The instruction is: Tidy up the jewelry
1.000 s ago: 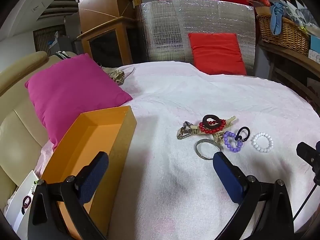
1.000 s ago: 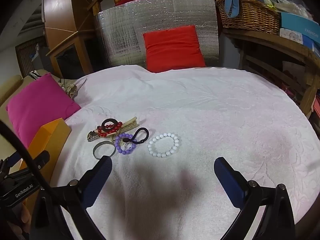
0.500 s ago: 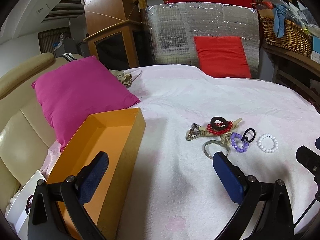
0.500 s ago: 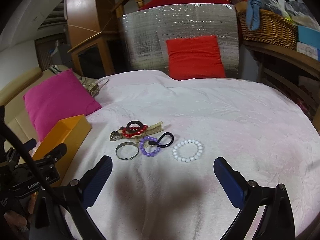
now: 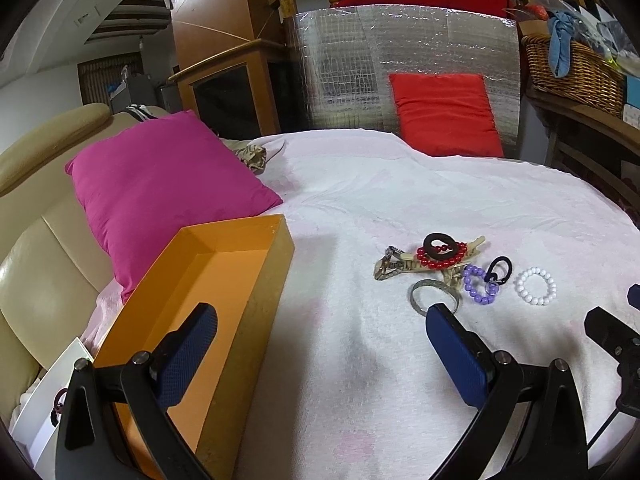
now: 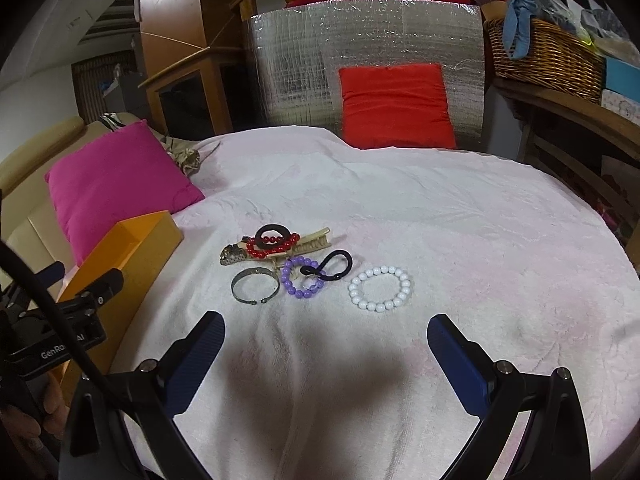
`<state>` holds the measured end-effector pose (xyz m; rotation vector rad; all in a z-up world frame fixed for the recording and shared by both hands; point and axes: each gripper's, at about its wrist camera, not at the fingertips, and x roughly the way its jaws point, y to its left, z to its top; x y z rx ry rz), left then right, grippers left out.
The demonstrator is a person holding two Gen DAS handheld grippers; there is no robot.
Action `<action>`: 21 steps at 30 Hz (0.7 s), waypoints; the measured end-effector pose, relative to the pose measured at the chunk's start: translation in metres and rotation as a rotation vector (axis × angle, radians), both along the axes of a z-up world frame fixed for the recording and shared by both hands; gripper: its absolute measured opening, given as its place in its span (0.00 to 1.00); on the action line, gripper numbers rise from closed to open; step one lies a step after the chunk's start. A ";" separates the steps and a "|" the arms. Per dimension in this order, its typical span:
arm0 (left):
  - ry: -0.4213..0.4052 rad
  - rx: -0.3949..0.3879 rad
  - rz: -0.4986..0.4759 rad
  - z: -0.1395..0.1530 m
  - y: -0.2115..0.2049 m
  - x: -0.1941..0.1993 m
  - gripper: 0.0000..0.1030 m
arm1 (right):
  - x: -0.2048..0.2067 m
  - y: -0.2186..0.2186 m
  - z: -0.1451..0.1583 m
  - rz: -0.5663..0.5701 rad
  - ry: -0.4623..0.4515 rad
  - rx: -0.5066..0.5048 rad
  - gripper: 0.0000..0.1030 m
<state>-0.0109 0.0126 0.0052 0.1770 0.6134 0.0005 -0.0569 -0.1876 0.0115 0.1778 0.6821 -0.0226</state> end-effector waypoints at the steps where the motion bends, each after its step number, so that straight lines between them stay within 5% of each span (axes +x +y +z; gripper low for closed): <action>1: -0.002 0.000 -0.005 0.000 -0.002 -0.001 1.00 | 0.000 0.000 0.000 -0.002 0.001 -0.004 1.00; 21: -0.010 0.005 -0.021 -0.002 -0.019 -0.001 1.00 | -0.005 -0.011 0.002 -0.032 0.004 -0.032 1.00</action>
